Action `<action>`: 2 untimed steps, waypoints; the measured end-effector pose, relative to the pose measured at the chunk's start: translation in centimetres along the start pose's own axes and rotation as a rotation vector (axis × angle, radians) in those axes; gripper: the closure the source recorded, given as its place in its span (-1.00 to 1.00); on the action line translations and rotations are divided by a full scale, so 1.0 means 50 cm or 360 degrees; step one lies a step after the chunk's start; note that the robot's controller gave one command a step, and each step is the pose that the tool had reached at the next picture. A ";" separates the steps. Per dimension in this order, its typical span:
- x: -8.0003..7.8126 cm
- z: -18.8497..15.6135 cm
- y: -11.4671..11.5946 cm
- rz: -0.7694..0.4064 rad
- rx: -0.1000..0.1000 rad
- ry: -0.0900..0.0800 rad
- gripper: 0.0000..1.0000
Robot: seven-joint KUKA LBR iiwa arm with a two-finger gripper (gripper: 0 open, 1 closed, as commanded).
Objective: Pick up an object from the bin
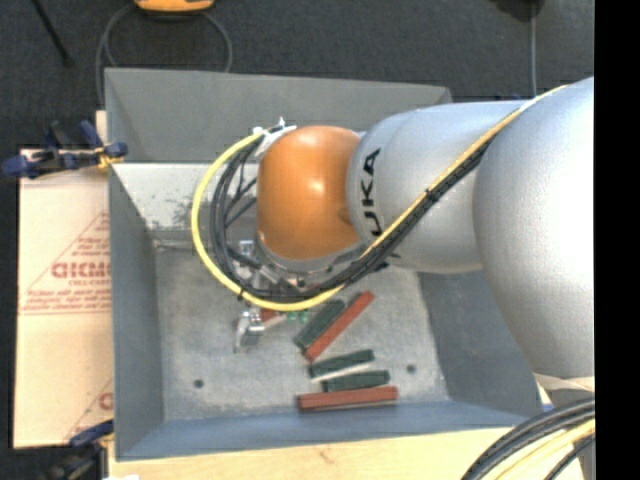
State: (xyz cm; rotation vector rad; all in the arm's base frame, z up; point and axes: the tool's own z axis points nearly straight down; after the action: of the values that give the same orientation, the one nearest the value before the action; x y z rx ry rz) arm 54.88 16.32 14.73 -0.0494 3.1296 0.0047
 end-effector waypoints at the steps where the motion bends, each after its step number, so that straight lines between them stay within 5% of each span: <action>1: 0.005 0.126 -0.008 0.0091 0.0003 0.0006 -1.00; 2: 0.009 0.131 -0.004 0.0106 0.0001 0.0014 1.00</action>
Offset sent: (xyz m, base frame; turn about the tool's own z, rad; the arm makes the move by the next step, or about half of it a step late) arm 0.0653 -0.0801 -0.0617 0.0123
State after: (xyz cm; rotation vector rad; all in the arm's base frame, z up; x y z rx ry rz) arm 54.51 16.12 8.17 0.0550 3.1382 0.0045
